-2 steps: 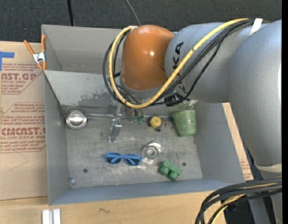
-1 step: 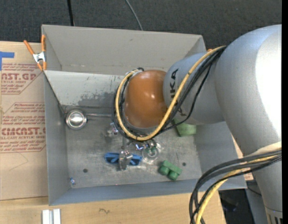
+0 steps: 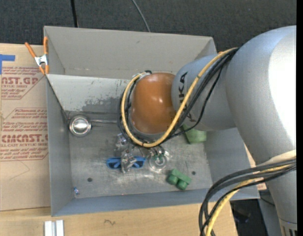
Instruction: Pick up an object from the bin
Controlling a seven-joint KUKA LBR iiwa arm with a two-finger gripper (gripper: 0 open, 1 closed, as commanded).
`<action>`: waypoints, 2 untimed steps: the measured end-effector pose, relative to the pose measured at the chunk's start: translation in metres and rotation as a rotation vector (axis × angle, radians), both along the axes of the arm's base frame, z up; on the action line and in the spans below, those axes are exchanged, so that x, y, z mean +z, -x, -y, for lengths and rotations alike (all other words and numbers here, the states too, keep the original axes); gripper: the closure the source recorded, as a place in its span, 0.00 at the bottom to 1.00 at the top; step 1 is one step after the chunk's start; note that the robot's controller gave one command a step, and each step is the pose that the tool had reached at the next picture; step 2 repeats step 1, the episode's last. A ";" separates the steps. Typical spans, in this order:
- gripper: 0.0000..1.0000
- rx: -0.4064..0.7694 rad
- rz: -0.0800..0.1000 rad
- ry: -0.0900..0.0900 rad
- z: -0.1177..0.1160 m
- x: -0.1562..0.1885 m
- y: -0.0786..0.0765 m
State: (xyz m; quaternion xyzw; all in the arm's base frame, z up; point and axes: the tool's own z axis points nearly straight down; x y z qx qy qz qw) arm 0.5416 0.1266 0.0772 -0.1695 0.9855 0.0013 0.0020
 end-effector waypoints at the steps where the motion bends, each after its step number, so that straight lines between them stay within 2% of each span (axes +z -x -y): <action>1: 1.00 0.131 0.008 0.002 0.013 0.163 -0.005; 2: 1.00 0.131 0.008 0.002 0.013 0.163 -0.005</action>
Offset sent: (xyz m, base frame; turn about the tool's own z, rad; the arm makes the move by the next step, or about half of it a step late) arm 0.0033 -0.0136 0.1581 -0.1306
